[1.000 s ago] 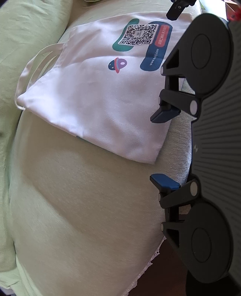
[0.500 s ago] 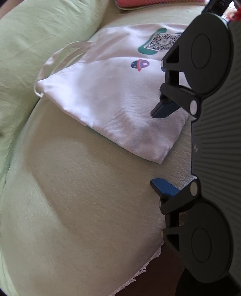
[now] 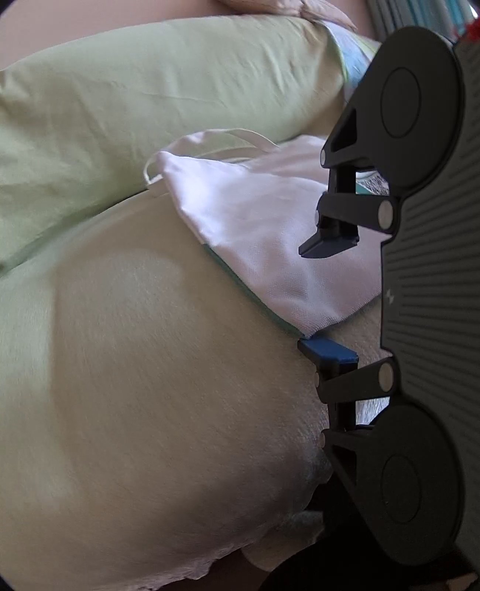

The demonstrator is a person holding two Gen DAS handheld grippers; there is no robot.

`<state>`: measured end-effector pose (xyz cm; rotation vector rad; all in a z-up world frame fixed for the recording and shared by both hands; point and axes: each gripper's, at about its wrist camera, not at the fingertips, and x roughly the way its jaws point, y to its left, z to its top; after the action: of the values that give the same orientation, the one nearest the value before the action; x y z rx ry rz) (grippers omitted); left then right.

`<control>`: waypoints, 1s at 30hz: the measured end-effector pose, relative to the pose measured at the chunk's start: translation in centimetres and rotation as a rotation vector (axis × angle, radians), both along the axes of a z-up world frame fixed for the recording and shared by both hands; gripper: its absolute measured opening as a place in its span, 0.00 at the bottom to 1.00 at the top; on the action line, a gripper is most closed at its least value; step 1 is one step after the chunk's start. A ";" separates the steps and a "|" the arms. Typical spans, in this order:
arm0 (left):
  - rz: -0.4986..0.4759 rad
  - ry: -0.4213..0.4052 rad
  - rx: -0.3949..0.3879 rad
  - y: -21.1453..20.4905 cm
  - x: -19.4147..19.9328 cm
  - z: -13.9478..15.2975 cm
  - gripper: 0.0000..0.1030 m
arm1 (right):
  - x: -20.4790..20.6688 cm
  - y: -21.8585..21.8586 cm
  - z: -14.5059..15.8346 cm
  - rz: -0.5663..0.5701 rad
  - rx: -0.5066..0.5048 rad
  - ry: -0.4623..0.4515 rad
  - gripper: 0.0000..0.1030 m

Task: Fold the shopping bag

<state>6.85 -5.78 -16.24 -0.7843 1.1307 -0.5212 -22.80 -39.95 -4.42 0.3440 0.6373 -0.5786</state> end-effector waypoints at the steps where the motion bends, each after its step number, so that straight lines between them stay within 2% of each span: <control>1: -0.010 -0.019 -0.021 -0.1 0.0 0.1 0.12 | 0.0 0.2 -0.1 0.017 -0.007 -0.001 0.73; 2: -0.026 -0.038 -0.050 -0.2 0.0 0.3 0.01 | 0.2 0.3 -0.3 0.036 -0.012 0.015 0.62; 3: -0.033 -0.059 -0.074 -0.4 0.1 0.5 0.02 | 0.4 0.4 -0.5 0.055 -0.017 0.031 0.35; 4: -0.040 -0.075 -0.065 -0.6 0.1 0.7 0.02 | 0.5 0.4 -0.9 0.069 -0.010 0.049 0.16; 5: -0.048 -0.090 -0.055 -0.7 0.0 0.9 0.02 | 0.6 0.2 -1.3 0.073 0.011 0.063 0.13; 6: -0.055 -0.098 -0.019 -1.0 0.0 0.9 0.02 | 0.6 0.1 -1.8 0.064 0.032 0.074 0.13; 8: -0.063 -0.084 0.036 -1.1 -0.1 0.6 0.08 | 0.5 -0.3 -2.6 0.038 0.065 0.095 0.13; 10: -0.038 -0.032 0.025 -1.1 0.0 -0.1 0.10 | 0.4 -0.2 -2.6 0.044 0.056 0.090 0.15; 12: -0.038 -0.062 0.029 -1.5 -0.3 0.3 0.09 | 0.5 -0.1 -2.6 0.053 0.053 0.090 0.18; 14: -0.050 -0.110 0.047 -2.0 -0.6 0.9 0.03 | 0.5 -0.1 -2.5 0.053 0.056 0.090 0.19; 20: -0.254 -0.563 0.233 -6.0 -3.6 7.2 0.00 | -0.4 -0.9 -2.3 0.022 0.091 0.061 0.19; 23: -0.387 -0.789 0.288 -7.9 -6.2 9.9 0.00 | -1.0 -1.8 -2.4 0.008 0.148 0.031 0.19; 30: -0.588 -0.974 0.273 -10.7 -10.1 12.3 0.00 | -2.0 -3.5 -2.6 -0.036 0.274 -0.031 0.19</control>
<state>-3.22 -16.45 -3.95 0.1048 0.4642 -1.0628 -24.75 -43.45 -7.03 0.6216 0.6829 -0.5200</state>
